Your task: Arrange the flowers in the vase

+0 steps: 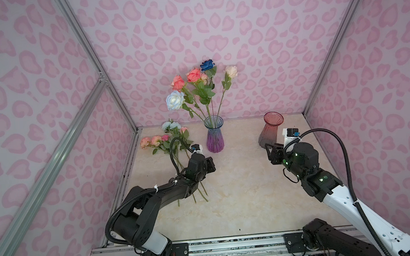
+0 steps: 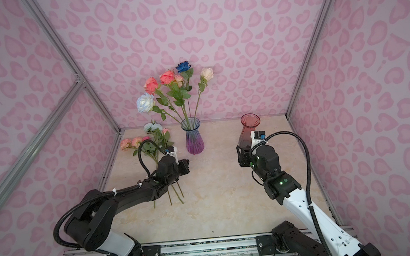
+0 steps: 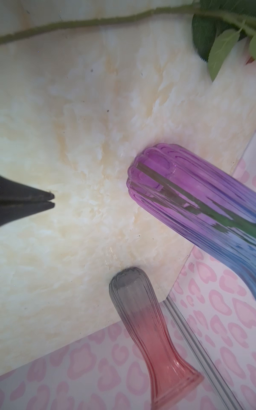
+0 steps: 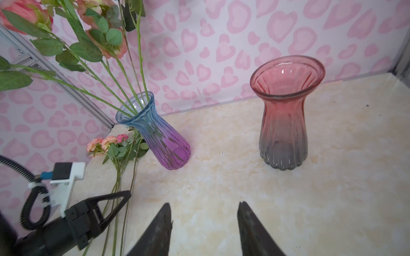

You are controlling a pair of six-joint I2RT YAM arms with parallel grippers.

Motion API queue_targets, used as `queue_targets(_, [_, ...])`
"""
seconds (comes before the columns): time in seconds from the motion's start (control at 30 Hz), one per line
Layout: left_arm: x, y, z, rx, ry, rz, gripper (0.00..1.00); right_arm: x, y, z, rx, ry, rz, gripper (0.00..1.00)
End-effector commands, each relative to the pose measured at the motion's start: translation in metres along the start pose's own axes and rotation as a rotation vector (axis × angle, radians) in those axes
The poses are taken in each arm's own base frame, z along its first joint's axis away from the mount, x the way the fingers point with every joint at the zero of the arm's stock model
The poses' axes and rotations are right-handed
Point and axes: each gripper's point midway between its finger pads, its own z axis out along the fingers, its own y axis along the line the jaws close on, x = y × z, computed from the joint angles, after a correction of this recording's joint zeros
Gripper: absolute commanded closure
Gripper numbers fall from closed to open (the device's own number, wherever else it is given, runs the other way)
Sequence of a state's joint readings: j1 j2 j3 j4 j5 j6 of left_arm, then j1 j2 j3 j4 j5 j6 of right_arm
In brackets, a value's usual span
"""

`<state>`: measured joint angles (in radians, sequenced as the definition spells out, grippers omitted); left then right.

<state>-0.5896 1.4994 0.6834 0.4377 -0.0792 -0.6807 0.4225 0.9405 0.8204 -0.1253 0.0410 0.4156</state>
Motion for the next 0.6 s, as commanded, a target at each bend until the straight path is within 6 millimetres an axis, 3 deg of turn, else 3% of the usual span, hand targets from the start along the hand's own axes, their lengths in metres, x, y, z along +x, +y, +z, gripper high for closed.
queue_targets(0.0, [-0.008,0.001,-0.025,-0.007,-0.041,-0.002,0.96,-0.017,-0.017,0.003,0.135,-0.016,-0.084,0.39])
queue_targets(0.1, [-0.014,0.002,-0.051,-0.004,-0.066,0.004,0.96,-0.048,-0.023,0.007,0.226,-0.069,-0.119,0.34])
queue_targets(0.2, [-0.021,0.001,-0.072,-0.007,-0.089,0.019,0.88,-0.074,-0.041,0.017,0.333,-0.091,-0.125,0.29])
queue_targets(0.27, [-0.026,0.000,-0.084,-0.007,-0.099,0.031,0.80,-0.089,-0.052,0.026,0.353,-0.080,-0.097,0.28])
queue_targets(0.43, [-0.032,0.003,-0.105,-0.024,-0.122,0.056,0.45,-0.116,-0.077,0.056,0.376,-0.047,-0.054,0.26])
queue_targets(0.57, [-0.030,0.005,-0.108,-0.030,-0.113,0.062,0.34,-0.120,-0.096,0.083,0.369,0.022,-0.004,0.27])
